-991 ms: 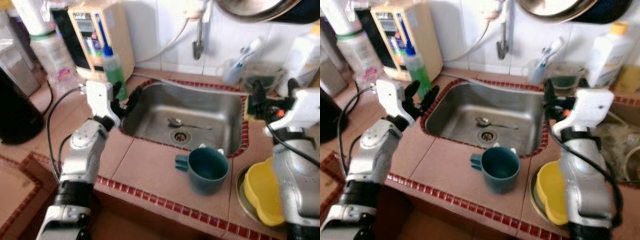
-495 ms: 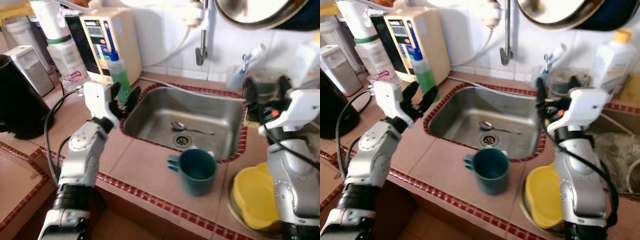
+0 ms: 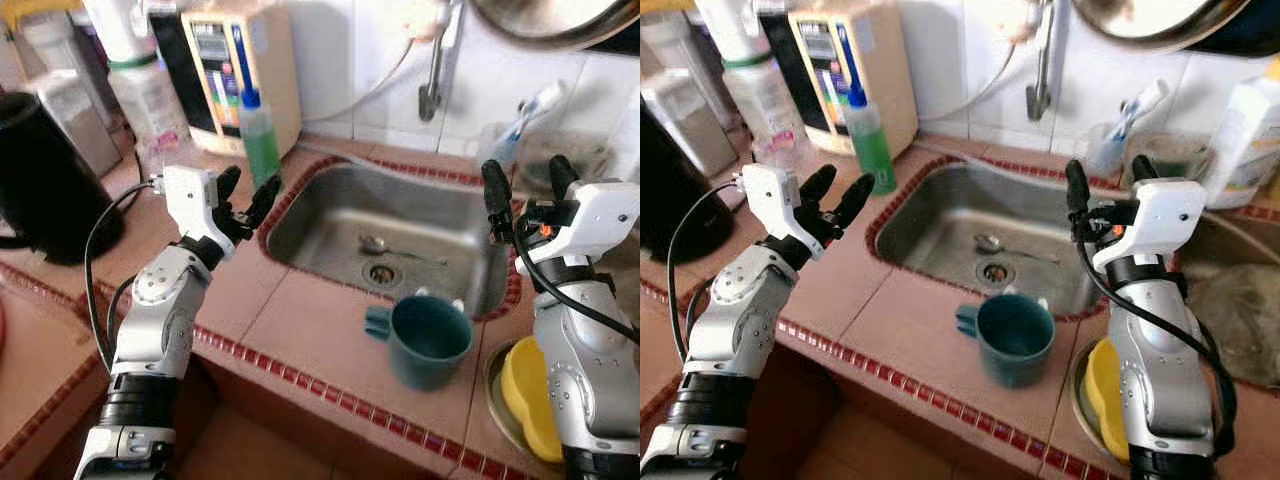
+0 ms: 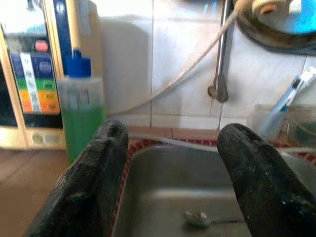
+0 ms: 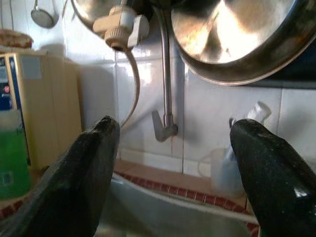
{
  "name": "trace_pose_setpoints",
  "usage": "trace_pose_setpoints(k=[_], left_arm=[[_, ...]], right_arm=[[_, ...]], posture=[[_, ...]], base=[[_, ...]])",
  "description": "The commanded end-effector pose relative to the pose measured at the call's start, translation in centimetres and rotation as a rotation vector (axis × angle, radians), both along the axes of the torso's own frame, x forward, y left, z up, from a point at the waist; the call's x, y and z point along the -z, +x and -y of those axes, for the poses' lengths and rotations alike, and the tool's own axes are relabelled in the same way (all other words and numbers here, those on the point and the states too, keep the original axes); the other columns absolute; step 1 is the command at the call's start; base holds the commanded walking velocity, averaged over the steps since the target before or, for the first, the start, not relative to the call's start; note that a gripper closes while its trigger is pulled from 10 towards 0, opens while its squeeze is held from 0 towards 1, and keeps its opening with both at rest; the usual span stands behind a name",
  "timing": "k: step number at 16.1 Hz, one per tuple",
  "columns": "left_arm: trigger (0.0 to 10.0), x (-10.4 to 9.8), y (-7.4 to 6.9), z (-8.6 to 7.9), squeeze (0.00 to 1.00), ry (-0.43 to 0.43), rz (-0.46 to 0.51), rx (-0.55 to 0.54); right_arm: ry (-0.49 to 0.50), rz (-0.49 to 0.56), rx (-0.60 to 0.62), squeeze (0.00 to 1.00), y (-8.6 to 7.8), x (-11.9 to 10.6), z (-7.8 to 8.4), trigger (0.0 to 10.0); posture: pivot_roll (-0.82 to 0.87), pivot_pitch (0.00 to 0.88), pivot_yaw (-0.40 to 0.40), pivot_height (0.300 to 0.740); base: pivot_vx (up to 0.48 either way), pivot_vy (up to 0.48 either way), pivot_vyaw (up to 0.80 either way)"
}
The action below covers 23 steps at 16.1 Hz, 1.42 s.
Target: Kitchen organization
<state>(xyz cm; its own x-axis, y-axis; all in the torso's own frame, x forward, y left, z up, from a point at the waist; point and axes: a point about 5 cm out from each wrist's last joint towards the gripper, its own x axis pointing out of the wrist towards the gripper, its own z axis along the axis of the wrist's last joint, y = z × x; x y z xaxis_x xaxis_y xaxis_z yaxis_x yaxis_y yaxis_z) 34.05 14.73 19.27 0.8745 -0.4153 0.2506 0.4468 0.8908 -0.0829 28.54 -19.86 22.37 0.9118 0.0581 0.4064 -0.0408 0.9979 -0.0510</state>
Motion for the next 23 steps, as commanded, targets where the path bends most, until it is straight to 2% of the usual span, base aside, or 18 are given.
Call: trace_pose_setpoints(k=[1,9,13,17,18,20,23], left_arm=[[10.0,-0.1,-0.2,-0.3,0.00,0.008,0.002,-0.001],[10.0,-0.1,-0.2,0.0,0.00,0.010,-0.003,0.002],[10.0,0.0,-0.2,-0.1,0.00,0.012,0.003,0.003],[10.0,0.2,0.1,0.4,0.00,0.097,0.013,0.012],[10.0,0.4,0.1,0.7,0.00,0.141,0.028,0.021],[10.0,0.5,0.1,1.4,0.00,0.178,0.042,0.051],[10.0,0.6,0.0,2.0,0.00,0.155,0.047,0.120]], right_arm=[[-0.005,0.014,-0.012,0.00,-0.1,-0.2,-0.3,10.0],[-0.029,0.010,-0.003,0.00,-0.1,-0.2,0.0,10.0],[-0.050,0.010,0.001,0.00,0.0,-0.3,0.0,10.0],[-0.060,-0.015,0.006,0.00,0.4,-0.1,-0.1,10.0],[-0.059,-0.026,0.007,0.00,0.5,0.0,-0.1,10.0],[-0.061,-0.034,0.009,0.00,0.5,0.1,-0.1,10.0],[-0.072,-0.047,0.013,0.00,0.5,0.3,-0.1,10.0]], posture=[[-0.23,0.008,0.118,0.740],[-0.23,0.011,0.114,0.740],[-0.23,0.016,0.110,0.740],[-0.23,0.030,0.096,0.740],[-0.23,0.032,0.094,0.740],[-0.22,0.037,0.095,0.740],[-0.23,0.049,0.096,0.740]], base=[[-0.274,0.000,0.00],[-0.278,0.000,0.00],[0.000,0.000,0.00],[0.000,0.000,0.00],[0.000,0.000,-0.73],[0.000,0.000,-0.73],[0.000,0.000,-0.71]])
